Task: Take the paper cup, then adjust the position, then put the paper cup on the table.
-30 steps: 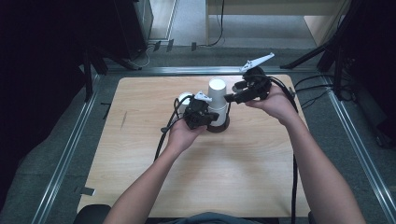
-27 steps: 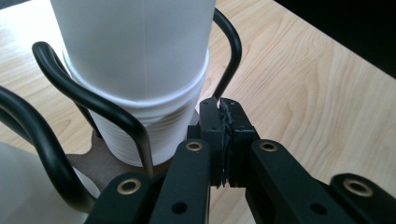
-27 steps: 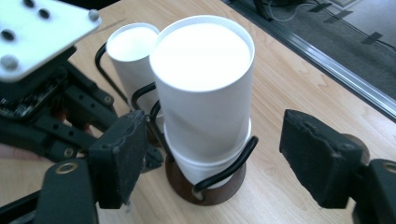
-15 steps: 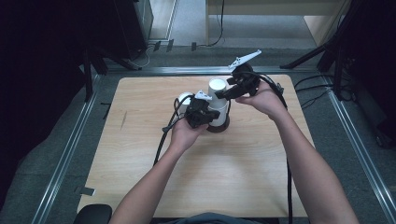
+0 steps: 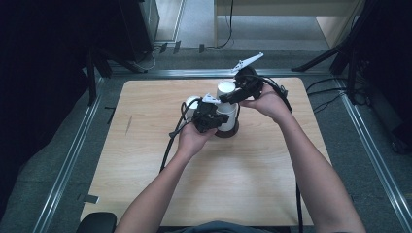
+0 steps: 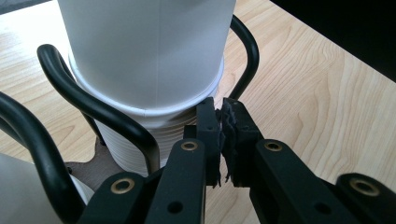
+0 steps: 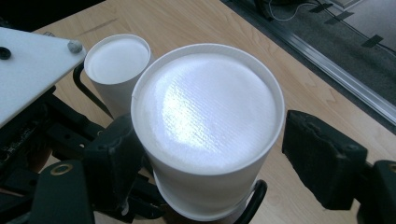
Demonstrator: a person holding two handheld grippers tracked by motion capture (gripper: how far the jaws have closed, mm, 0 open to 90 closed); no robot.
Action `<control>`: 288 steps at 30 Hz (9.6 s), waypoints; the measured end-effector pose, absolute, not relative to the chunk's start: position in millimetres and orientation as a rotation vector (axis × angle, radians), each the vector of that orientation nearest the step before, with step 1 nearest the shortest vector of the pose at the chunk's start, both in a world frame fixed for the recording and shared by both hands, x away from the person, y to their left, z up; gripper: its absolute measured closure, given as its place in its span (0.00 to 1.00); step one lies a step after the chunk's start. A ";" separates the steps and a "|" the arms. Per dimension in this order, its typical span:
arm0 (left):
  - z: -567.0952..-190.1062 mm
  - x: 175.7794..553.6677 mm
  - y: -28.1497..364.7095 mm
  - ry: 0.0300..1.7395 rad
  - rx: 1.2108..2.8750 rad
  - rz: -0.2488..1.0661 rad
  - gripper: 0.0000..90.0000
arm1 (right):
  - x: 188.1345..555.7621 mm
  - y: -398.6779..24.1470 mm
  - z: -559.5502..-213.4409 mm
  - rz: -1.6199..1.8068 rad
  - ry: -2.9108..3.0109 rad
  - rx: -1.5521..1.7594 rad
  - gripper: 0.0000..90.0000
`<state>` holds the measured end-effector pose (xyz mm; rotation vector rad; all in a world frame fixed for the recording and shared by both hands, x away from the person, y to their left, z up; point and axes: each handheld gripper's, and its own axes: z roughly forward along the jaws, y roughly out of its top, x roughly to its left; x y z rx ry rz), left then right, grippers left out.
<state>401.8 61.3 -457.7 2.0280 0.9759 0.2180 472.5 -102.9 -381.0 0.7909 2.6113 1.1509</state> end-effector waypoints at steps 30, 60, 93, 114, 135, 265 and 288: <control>-460.3 401.3 61.5 0.976 2.005 0.216 0.96 | 472.0 -92.0 -361.5 1.100 2.639 0.789 0.34; -460.5 401.0 66.7 0.972 2.003 0.205 0.93 | 443.4 -119.0 -297.1 1.143 2.604 0.783 0.35; -451.6 377.5 91.2 0.793 2.079 0.018 0.55 | 384.7 -150.0 -343.4 1.146 2.750 0.591 0.34; -452.6 350.3 120.7 0.627 2.099 -0.057 0.39 | 360.6 -143.4 -400.7 1.197 2.830 0.518 0.34; -463.1 343.6 125.0 0.550 2.113 -0.121 0.14 | 352.5 -128.9 -431.7 1.265 2.856 0.535 0.34; -477.1 344.5 94.9 0.188 2.503 -0.164 0.28 | 347.1 -108.1 -460.8 1.343 2.998 0.380 0.38; -472.9 337.4 113.0 0.435 2.245 -0.041 0.07 | 348.9 -127.7 -451.2 1.464 2.871 0.425 0.37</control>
